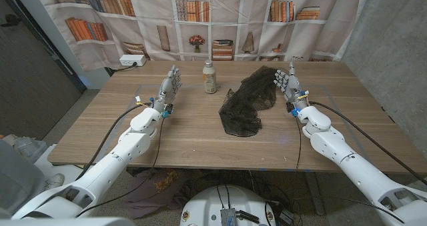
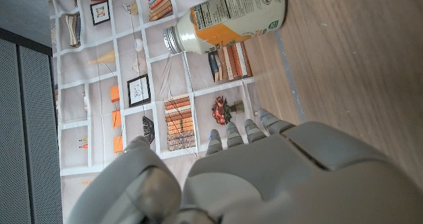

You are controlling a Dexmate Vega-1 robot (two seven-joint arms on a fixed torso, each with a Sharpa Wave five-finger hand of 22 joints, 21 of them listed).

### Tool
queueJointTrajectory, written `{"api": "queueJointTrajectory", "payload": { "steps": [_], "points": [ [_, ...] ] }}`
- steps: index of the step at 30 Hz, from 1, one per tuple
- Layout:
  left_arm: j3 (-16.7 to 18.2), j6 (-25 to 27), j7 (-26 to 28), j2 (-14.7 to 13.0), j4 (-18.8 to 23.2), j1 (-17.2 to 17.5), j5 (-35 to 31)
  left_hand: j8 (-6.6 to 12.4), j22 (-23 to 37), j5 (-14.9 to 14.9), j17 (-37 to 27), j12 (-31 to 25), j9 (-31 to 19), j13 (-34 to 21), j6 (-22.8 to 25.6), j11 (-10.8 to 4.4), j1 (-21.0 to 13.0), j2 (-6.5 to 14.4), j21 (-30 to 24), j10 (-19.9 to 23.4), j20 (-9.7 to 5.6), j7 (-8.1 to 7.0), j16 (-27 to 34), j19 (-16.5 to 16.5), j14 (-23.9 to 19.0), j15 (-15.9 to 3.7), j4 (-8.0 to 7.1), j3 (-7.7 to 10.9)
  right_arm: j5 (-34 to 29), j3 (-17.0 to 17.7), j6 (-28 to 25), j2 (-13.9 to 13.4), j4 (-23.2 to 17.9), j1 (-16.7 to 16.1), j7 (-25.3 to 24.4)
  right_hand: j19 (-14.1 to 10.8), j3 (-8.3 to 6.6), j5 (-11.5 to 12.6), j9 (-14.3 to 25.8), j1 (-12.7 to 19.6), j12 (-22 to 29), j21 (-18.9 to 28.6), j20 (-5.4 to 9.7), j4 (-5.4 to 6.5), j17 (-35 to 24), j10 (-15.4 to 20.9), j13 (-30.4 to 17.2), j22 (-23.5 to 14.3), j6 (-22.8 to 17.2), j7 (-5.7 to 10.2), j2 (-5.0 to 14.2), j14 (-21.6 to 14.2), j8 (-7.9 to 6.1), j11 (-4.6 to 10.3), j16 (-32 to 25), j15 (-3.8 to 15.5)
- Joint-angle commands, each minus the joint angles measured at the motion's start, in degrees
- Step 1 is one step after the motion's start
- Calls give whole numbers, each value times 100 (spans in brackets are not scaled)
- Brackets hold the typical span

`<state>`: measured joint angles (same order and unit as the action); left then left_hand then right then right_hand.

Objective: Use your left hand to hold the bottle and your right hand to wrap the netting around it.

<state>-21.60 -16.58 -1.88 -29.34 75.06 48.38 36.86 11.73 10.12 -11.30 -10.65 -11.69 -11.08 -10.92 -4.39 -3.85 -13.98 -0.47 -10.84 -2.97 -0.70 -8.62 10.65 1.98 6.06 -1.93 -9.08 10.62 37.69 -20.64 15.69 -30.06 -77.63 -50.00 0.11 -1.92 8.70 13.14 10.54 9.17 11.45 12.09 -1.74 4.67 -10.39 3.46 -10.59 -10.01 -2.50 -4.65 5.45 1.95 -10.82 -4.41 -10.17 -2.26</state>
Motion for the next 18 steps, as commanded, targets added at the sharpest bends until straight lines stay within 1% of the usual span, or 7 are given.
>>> {"api": "queueJointTrajectory", "payload": {
  "steps": [1, 4, 7, 10, 16, 17, 18],
  "points": [
    [-77, 48, 229, 31, 111, -37, -194, 25, 15, -54, -4, -63, -9, -16, 52, -27, -56, 21, -46, 52, 14, -33, 15, 22, 45, -66, 62, 3, -15, 43, 10, -159, -135, -123, 80, 15, -45, 31, 22, 207, -41, -32, -31, -125, 4, -166, -5, -16, 86, -43, -10, 46, -26, -24, -23, -57],
    [-145, 151, 394, 7, 192, -92, -373, 40, 12, -54, 3, -104, -6, -18, 107, -39, -92, 28, -53, 165, 11, -5, 18, 1, 30, -71, 100, 8, -55, 57, 0, -230, -183, -155, 66, 25, -58, 30, 22, 248, -40, -40, -42, -149, 5, -177, -5, -16, 102, -48, -12, 50, -25, -26, -23, -63],
    [-189, 176, 485, 11, 224, -122, -486, 69, 12, -50, 3, -180, -8, -31, 208, -139, -126, 37, -84, 379, 76, 19, 72, -87, -129, -56, 143, 4, -120, 35, 60, -273, -104, -110, 158, 30, -67, 29, 22, 276, -37, -45, -47, -167, 6, -181, -6, -16, 108, -48, -13, 55, -26, -28, -22, -63],
    [-229, 181, 418, 30, 143, -200, -507, 80, 13, -47, 0, -191, -10, -37, 251, -153, -134, 37, -101, 419, 122, 10, 83, -138, -173, -51, 157, -1, -127, 50, 72, -289, -124, -124, 141, 40, -82, 28, 23, 322, -42, -53, -52, -194, 6, -210, -6, -16, 116, -56, -14, 70, -28, -38, -19, -72],
    [-220, 210, 530, -68, 277, -235, -662, 84, 16, -42, -5, -217, -12, -44, 281, -170, -155, 31, -118, 505, 171, 26, 111, -197, -274, -47, 182, -8, -126, 64, -12, -304, -220, -154, 41, 38, -98, 26, 23, 374, -41, -57, -62, -225, 7, -228, -6, -17, 131, -70, -15, 85, -28, -50, -17, -76],
    [-220, 211, 542, -98, 296, -245, -701, 95, 18, -40, -6, -223, -13, -47, 316, -185, -165, 29, -129, 528, 189, 23, 125, -231, -322, -48, 192, -8, -160, 58, -8, -317, -234, -150, 24, 38, -100, 25, 23, 378, -40, -57, -64, -228, 7, -227, -6, -17, 132, -72, -15, 89, -28, -46, -16, -76],
    [-223, 224, 576, -128, 320, -254, -756, 97, 21, -37, -9, -236, -15, -51, 332, -178, -178, 29, -137, 570, 274, 31, 131, -260, -355, -31, 204, -10, -204, 48, 7, -321, -227, -135, 6, 38, -104, 25, 24, 393, -38, -58, -63, -236, 7, -227, -6, -17, 137, -72, -16, 87, -28, -47, -17, -77]
  ]
}}
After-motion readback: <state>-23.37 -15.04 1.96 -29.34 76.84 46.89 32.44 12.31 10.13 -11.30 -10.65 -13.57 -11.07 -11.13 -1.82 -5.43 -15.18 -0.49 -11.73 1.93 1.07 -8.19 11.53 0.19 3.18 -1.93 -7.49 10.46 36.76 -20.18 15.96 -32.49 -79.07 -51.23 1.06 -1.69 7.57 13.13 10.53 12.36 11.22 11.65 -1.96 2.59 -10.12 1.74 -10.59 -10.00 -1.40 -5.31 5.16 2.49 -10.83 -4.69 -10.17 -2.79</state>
